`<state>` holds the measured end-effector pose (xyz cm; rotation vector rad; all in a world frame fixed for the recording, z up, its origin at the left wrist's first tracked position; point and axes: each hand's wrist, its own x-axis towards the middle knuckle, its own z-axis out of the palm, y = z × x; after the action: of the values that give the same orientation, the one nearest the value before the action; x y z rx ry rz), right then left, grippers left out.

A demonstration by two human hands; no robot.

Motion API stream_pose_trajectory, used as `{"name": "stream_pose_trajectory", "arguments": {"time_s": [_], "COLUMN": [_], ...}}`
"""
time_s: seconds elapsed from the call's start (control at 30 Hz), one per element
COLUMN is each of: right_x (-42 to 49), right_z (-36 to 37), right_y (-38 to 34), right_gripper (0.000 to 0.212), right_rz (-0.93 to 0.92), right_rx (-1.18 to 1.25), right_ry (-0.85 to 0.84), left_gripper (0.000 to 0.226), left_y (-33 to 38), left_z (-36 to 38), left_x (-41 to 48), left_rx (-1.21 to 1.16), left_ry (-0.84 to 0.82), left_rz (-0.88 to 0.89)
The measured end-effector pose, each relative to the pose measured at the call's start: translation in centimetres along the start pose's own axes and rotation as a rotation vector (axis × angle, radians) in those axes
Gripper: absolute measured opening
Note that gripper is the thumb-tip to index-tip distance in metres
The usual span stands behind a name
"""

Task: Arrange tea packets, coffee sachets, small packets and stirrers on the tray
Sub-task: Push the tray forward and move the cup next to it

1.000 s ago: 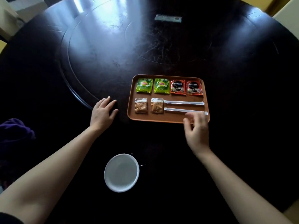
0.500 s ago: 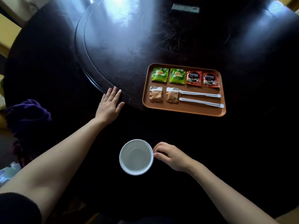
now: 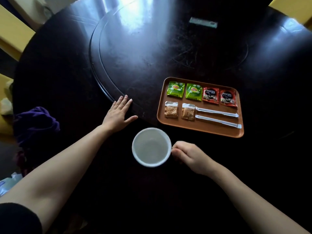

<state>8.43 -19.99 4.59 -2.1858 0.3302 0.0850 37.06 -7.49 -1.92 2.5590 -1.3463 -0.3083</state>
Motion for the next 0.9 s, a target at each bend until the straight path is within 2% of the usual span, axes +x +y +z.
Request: {"name": "stream_pose_trajectory", "arguments": {"time_s": [0.17, 0.3, 0.43, 0.57, 0.67, 0.77, 0.9], "right_x": [6.4, 11.8, 15.7, 17.7, 18.5, 19.1, 19.3], "right_z": [-3.6, -4.8, -4.9, -4.7, -5.0, -5.6, -6.2], "right_y": [-1.5, -1.4, -0.5, 0.4, 0.7, 1.0, 1.3], "right_gripper": [0.029, 0.034, 0.034, 0.034, 0.034, 0.029, 0.025], "right_rz": [0.049, 0.085, 0.099, 0.110, 0.077, 0.030, -0.025], "right_rx": [0.083, 0.089, 0.031, 0.018, -0.012, -0.089, -0.188], "right_ry": [0.162, 0.250, 0.271, 0.244, 0.235, 0.301, 0.347], "left_gripper": [0.069, 0.076, 0.085, 0.075, 0.071, 0.069, 0.072], "left_y": [-0.6, -0.5, 0.3, 0.9, 1.1, 1.3, 1.0], "left_z": [-0.3, -1.0, -2.8, -3.3, -3.0, -2.7, -1.8], "left_x": [0.4, 1.0, 2.9, 4.1, 4.6, 4.8, 4.5], "left_rx": [-0.043, -0.243, -0.475, -0.658, -0.697, -0.705, -0.578], "left_ry": [0.002, 0.072, 0.078, 0.151, 0.230, 0.284, 0.310], "left_rz": [0.036, 0.036, 0.018, 0.022, -0.027, -0.063, -0.161]}}
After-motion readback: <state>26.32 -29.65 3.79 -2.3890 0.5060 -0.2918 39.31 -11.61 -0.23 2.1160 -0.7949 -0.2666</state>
